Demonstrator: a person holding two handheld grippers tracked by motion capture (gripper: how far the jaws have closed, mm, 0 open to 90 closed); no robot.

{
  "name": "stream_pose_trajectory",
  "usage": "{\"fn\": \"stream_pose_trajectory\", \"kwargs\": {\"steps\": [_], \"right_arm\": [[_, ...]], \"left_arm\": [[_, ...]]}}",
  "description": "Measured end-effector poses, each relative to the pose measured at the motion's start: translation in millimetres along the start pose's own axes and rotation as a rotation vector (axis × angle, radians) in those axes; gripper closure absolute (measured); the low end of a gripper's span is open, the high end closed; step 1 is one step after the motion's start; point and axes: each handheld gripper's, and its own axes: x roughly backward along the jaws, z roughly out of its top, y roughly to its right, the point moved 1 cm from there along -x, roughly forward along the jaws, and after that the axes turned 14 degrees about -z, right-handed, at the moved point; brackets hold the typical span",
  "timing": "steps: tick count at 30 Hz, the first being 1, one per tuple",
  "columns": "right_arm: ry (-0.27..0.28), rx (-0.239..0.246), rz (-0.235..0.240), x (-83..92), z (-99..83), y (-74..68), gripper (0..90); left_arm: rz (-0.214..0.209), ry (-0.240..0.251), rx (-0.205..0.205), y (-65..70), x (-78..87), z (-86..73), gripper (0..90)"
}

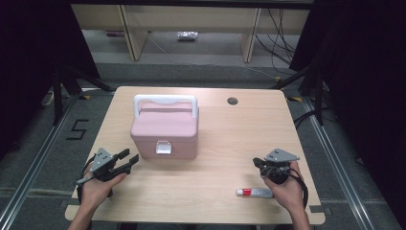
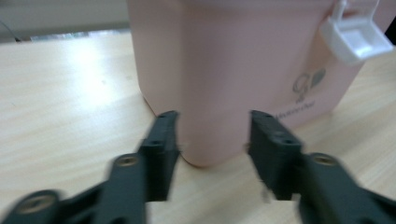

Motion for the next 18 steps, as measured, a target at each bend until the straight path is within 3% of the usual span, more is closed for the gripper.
{"fn": "stream_pose_trajectory", "kwargs": {"steps": [3,4,6,7,14,18], "right_arm": [[0.004,-0.082,0.011,-5.6,13.7,-4.4,90.0],[0.016,-0.077,0.017,-8.3,17.6,-4.9,90.0],[0.035,-0.086,0.029,-14.4,29.8,-10.4,90.0],[0.052,-0.069,0.055,-18.6,36.8,-13.6,90.0],[0.066,-0.019,0.111,-39.2,71.1,-38.1,90.0],[0.063,-0.024,0.154,-51.3,86.4,-51.4,90.0]], "left_arm": [[0.014,0.023,0.023,-10.1,2.2,5.0,74.3],[0.026,0.007,0.054,-15.1,2.9,7.9,77.9],[0.029,0.015,0.047,-19.0,2.2,10.4,84.4],[0.061,-0.002,0.021,-24.0,0.7,17.6,86.5],[0.066,0.016,0.032,-38.9,-11.8,33.6,89.7],[0.047,0.006,0.007,-41.4,-20.5,39.5,89.7]]}}
